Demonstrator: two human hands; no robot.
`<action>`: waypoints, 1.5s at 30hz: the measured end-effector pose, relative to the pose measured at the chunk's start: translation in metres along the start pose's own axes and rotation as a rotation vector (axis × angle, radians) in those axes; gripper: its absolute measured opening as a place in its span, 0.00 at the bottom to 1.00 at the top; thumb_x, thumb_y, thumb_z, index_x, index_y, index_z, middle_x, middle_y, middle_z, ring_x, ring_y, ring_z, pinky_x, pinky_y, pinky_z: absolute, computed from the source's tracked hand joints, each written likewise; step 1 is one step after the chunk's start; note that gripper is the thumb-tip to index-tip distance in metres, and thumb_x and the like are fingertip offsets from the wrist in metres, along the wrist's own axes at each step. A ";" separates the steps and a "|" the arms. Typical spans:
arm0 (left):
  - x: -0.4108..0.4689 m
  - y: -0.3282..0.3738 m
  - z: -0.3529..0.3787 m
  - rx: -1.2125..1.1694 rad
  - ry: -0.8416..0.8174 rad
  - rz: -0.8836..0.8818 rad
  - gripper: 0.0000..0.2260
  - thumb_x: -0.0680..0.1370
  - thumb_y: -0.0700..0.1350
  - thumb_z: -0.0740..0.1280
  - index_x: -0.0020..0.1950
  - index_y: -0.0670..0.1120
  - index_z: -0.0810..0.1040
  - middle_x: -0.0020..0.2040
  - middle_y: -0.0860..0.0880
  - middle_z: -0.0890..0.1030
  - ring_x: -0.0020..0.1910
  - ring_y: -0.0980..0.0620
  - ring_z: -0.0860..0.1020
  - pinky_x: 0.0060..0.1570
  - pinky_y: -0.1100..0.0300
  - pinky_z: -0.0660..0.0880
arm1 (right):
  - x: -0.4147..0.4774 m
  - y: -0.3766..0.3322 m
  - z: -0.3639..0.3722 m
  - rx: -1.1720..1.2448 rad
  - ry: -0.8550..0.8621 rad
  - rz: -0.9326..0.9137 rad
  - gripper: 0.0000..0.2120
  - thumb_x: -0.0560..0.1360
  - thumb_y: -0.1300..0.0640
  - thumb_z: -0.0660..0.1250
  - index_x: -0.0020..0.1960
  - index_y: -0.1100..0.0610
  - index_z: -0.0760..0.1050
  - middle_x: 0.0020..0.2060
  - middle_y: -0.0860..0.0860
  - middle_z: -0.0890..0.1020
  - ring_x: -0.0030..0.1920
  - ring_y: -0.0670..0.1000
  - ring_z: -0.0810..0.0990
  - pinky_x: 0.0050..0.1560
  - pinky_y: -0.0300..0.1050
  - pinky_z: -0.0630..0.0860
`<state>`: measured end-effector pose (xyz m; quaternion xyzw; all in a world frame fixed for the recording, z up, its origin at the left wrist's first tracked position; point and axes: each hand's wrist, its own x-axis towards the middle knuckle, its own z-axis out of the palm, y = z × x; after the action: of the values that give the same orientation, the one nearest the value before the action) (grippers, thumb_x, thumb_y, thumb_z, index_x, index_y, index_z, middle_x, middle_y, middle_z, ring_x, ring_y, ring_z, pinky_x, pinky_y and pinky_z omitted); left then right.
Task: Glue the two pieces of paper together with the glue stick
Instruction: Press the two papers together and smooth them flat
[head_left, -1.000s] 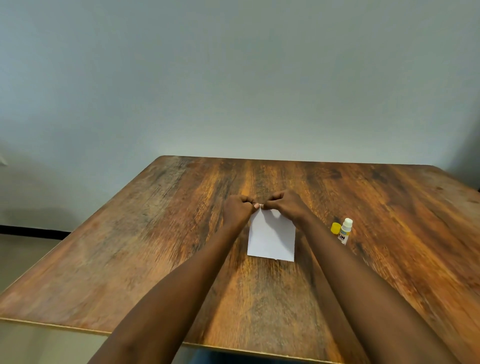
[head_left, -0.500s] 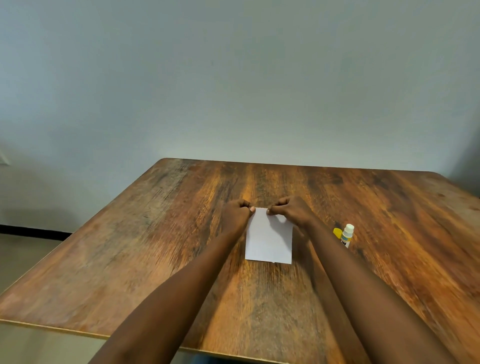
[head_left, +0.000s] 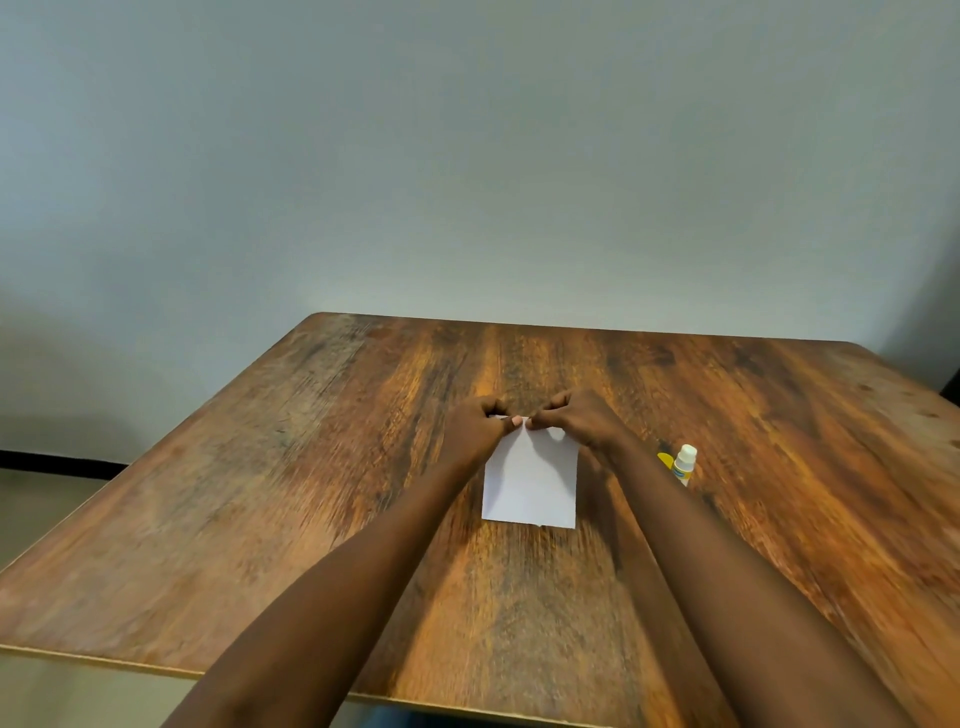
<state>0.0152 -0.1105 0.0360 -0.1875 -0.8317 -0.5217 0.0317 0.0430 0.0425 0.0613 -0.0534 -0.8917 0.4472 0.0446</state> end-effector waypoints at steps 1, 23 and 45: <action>-0.001 0.000 0.000 -0.009 0.002 -0.011 0.08 0.75 0.40 0.68 0.47 0.35 0.82 0.47 0.37 0.82 0.43 0.49 0.76 0.44 0.56 0.73 | -0.001 0.001 0.000 0.011 0.001 0.009 0.10 0.70 0.59 0.71 0.44 0.67 0.83 0.41 0.58 0.83 0.36 0.48 0.74 0.35 0.41 0.67; 0.006 0.002 0.006 0.228 0.000 0.021 0.10 0.76 0.45 0.66 0.48 0.40 0.82 0.46 0.42 0.83 0.45 0.48 0.77 0.55 0.51 0.73 | -0.002 0.004 -0.002 0.139 0.021 0.083 0.16 0.68 0.64 0.71 0.44 0.78 0.75 0.39 0.64 0.76 0.40 0.55 0.73 0.39 0.46 0.69; 0.003 0.008 0.009 0.239 -0.022 -0.002 0.13 0.78 0.47 0.63 0.50 0.39 0.82 0.48 0.40 0.83 0.45 0.49 0.77 0.56 0.50 0.73 | 0.003 0.010 0.002 0.224 0.102 0.092 0.09 0.67 0.66 0.70 0.40 0.74 0.78 0.36 0.58 0.79 0.38 0.54 0.75 0.39 0.44 0.71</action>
<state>0.0163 -0.0982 0.0394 -0.1874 -0.8884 -0.4168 0.0441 0.0406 0.0475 0.0519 -0.1118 -0.8294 0.5422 0.0748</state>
